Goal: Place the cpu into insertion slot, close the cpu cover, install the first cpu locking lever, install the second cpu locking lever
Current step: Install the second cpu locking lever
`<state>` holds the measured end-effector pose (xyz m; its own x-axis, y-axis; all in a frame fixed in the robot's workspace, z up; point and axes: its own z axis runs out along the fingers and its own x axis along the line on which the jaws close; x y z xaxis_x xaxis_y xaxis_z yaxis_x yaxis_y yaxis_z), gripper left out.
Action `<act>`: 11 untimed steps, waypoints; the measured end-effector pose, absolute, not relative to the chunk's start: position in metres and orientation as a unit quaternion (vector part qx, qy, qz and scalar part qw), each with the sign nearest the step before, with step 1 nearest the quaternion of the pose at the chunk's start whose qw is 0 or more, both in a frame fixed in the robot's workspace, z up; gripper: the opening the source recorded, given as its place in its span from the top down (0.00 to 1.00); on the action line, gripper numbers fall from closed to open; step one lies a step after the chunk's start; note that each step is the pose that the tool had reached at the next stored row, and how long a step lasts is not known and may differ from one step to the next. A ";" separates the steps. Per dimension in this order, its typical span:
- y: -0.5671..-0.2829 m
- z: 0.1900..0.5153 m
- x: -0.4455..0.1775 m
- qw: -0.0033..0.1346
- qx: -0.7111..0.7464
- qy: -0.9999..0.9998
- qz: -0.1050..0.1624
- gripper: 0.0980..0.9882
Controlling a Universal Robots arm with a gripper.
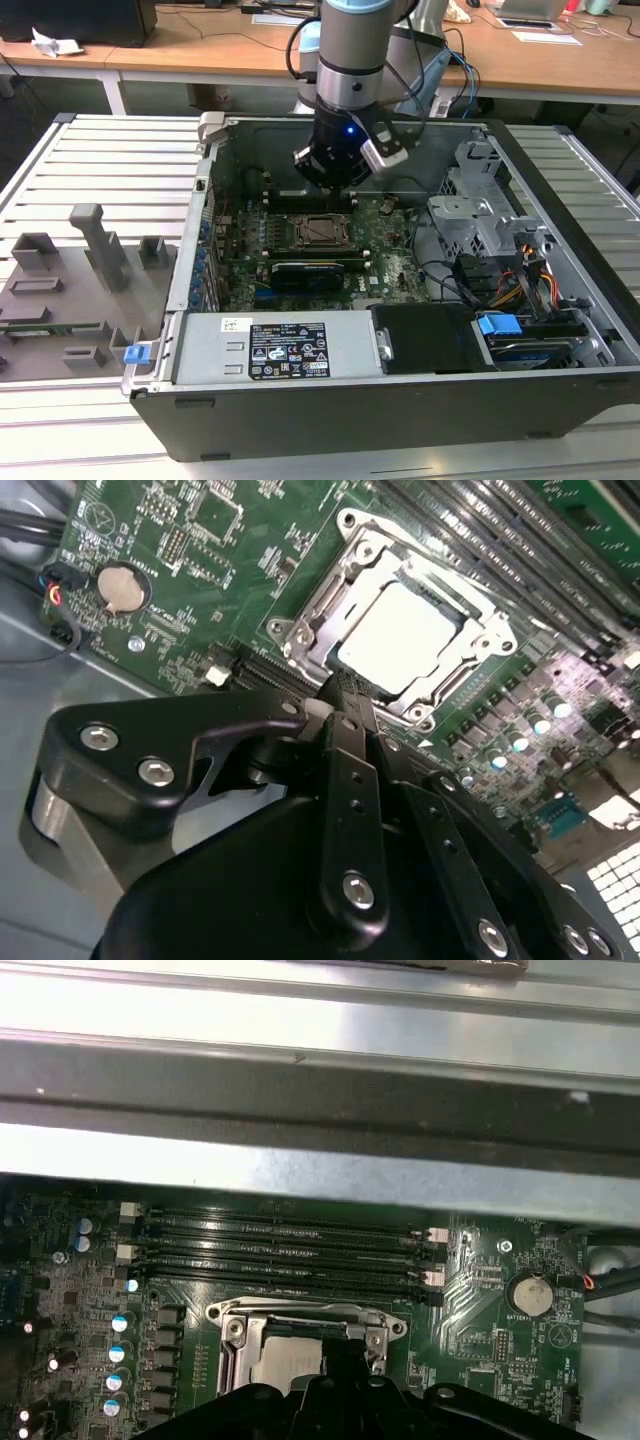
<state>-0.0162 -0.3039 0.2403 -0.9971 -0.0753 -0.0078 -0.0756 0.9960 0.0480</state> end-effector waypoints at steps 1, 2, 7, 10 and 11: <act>-0.305 0.240 -0.016 0.003 -0.038 0.999 0.024 0.99; -0.307 0.240 -0.016 0.003 -0.038 0.999 0.024 0.99; -0.320 0.240 -0.016 0.003 -0.038 0.999 0.024 0.99; -0.326 0.241 -0.016 0.003 -0.038 0.999 0.024 0.99; -0.326 0.242 -0.016 0.003 -0.038 0.999 0.024 0.99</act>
<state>-0.0162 -0.3259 0.2418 -0.9971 -0.0754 -0.0078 -0.0757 0.9960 0.0480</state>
